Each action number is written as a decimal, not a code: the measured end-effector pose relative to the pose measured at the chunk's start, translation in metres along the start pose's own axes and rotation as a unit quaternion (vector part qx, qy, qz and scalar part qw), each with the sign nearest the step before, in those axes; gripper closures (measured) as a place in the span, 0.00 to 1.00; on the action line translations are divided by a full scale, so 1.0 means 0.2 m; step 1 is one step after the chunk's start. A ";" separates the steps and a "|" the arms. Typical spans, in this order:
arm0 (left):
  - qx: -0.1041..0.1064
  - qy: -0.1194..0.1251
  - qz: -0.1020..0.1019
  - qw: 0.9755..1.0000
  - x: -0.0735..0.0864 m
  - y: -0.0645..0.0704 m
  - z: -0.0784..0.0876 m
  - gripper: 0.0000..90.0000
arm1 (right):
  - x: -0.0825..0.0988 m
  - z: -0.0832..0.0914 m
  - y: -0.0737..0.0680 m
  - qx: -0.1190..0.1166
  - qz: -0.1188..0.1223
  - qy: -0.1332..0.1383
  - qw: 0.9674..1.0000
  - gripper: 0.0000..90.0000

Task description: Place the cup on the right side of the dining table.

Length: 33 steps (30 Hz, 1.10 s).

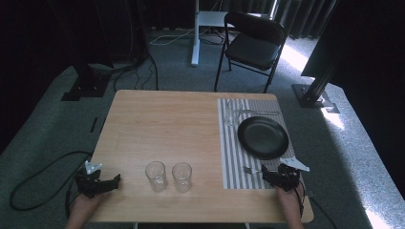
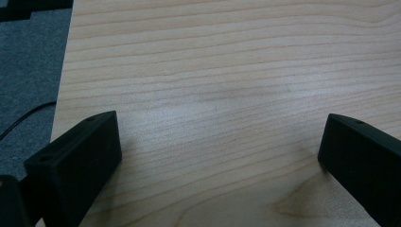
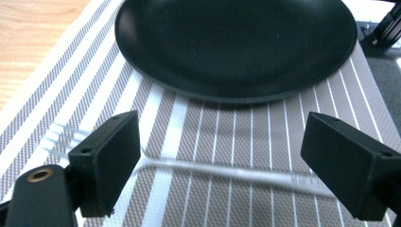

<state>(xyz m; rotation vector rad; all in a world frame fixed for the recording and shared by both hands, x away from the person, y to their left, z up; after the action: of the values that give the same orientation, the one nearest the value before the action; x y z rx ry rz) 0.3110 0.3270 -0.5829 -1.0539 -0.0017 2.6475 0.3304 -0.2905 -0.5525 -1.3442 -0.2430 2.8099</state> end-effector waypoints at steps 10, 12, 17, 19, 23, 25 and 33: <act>0.000 0.000 0.000 1.000 0.00 0.00 0.00 0.01 | 0.09 0.06 0.09 0.018 -0.016 -0.008 1.000 0.14; 0.000 0.000 0.000 1.000 0.00 0.00 0.00 0.01 | 0.10 0.06 0.10 0.020 -0.018 -0.011 1.000 0.14; 0.000 0.000 0.000 1.000 0.00 0.00 0.00 0.01 | 0.16 0.06 0.15 0.035 -0.018 -0.023 0.999 0.14; 0.000 0.000 0.000 1.000 0.00 0.00 0.00 0.01 | 0.19 0.06 0.17 0.042 -0.018 -0.030 0.998 0.14; 0.000 0.000 0.000 1.000 0.00 0.00 0.00 0.01 | 0.21 0.08 0.20 0.045 -0.028 -0.029 0.998 0.14; 0.000 0.000 0.000 1.000 0.00 0.00 0.00 0.01 | 0.22 0.08 0.21 0.044 -0.030 -0.029 0.998 0.14; -0.002 0.000 0.003 1.000 0.00 0.00 0.00 0.01 | 0.24 0.08 0.21 0.051 -0.024 -0.037 0.998 0.13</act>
<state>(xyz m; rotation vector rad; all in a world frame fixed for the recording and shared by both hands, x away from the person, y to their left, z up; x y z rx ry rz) 0.3105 0.3268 -0.5829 -1.0576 -0.0047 2.6535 0.2904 -0.3308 -0.5851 -1.1984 -0.1300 2.7948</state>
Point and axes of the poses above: each handheld gripper's, and its own axes: z roughly backward along the jaws, x roughly out of its underside, y roughly to its right, the point moved 5 cm from there along -z, roughly forward along the jaws, and after that the axes turned 8 degrees about -z, right-handed, at the moved point
